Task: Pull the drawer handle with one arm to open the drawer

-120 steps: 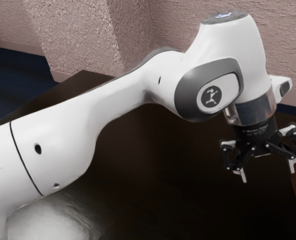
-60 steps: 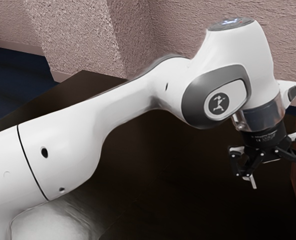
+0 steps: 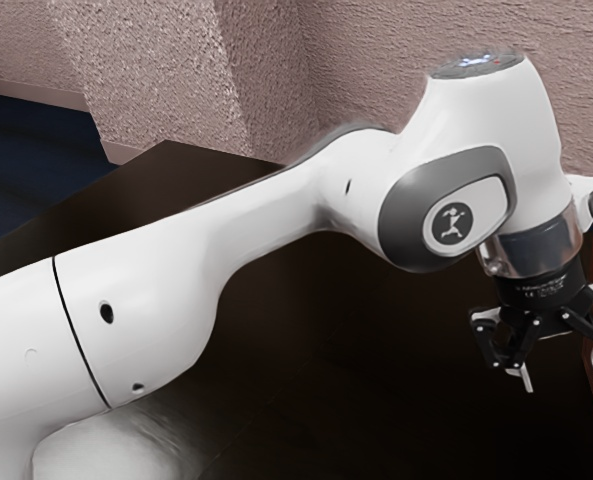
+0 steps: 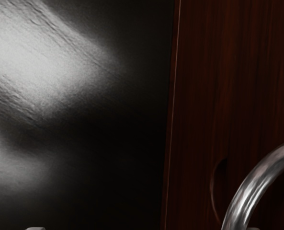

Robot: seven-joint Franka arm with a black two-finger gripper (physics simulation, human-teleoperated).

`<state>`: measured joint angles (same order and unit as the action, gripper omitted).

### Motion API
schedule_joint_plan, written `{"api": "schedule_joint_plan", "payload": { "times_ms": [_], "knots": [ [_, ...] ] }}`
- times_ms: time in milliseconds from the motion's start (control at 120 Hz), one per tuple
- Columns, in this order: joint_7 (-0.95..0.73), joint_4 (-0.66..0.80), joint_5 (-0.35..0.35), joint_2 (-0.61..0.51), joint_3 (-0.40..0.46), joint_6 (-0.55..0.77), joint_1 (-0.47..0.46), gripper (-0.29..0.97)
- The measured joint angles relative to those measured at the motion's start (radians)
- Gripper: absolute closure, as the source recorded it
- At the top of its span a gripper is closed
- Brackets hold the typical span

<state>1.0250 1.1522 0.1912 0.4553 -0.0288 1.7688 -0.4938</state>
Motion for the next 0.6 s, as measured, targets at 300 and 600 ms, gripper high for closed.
{"api": "schedule_joint_plan", "payload": {
  "times_ms": [300,600],
  "knots": [
    [0.002,0.007,0.001,-0.001,-0.001,-0.003,0.002,0.21],
    [0.002,0.036,0.004,-0.025,-0.004,-0.012,0.008,0.21]
  ]
}}
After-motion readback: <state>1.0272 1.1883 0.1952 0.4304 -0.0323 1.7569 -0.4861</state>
